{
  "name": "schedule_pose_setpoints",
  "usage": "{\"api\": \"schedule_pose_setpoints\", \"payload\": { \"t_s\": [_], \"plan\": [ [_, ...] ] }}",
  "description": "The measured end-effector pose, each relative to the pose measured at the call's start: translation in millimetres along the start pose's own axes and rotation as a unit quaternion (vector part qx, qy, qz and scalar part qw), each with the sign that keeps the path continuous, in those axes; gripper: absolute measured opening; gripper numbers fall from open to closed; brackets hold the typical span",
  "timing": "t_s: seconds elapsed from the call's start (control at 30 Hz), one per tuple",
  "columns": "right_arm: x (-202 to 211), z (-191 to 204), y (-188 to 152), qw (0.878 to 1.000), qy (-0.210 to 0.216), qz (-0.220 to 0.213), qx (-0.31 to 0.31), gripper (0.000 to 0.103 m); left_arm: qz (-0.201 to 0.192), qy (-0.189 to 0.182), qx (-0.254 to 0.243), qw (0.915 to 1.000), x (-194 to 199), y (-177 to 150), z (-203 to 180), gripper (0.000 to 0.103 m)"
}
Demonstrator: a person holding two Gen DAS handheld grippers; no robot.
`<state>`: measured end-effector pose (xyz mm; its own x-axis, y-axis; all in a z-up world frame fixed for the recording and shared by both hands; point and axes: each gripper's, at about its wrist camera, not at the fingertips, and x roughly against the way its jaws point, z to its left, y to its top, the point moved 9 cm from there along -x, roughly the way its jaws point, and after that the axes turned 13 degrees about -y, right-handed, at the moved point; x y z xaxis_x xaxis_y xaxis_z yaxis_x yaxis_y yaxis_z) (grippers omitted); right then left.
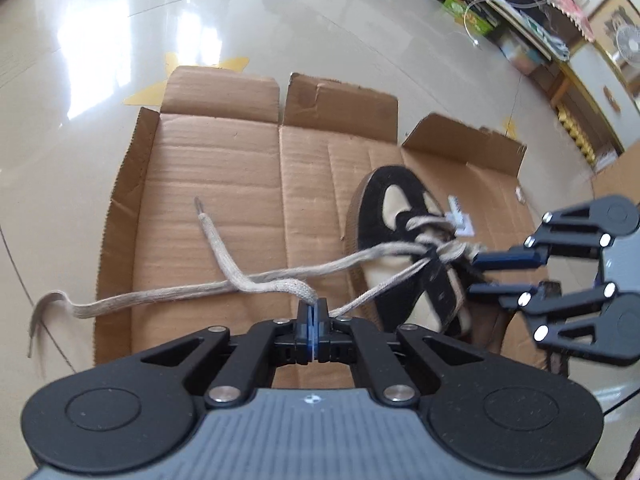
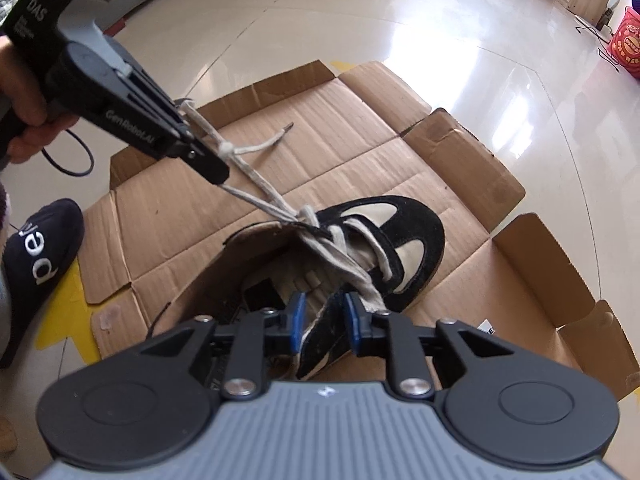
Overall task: Lace up shoes with both hands
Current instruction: 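Pull the lace away from the sneaker with the left gripper, then lower the left gripper to the lace end on the cardboard and grasp it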
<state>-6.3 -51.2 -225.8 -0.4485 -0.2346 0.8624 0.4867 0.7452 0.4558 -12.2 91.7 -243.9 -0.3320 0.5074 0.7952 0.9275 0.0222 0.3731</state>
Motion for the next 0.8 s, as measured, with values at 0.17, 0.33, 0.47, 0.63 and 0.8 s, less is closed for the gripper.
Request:
{"api": "schedule_pose_setpoints", "payload": {
  "t_s": [0.17,0.33,0.47,0.63,0.8],
  "plan": [
    [-1,1,-1,1.000,0.002,0.003,0.003,0.022,0.033,0.036,-0.002,0.9988,2,-25,26,0.000],
    [-3,0,-1,1.000,0.001,0.007,0.002,0.023,0.055,0.059,-0.012,0.9967,5,-40,39,0.000],
    [-4,0,-1,1.000,0.001,0.006,0.001,0.026,0.085,0.074,0.031,0.9931,10,-64,64,0.000],
    [-4,-1,2,1.000,0.006,0.007,-0.008,0.030,0.071,0.038,0.046,0.9957,24,-62,60,0.002],
    [6,-3,15,1.000,0.013,-0.006,-0.025,0.030,0.043,0.009,0.066,0.9968,23,-44,56,0.029]
  ]
}}
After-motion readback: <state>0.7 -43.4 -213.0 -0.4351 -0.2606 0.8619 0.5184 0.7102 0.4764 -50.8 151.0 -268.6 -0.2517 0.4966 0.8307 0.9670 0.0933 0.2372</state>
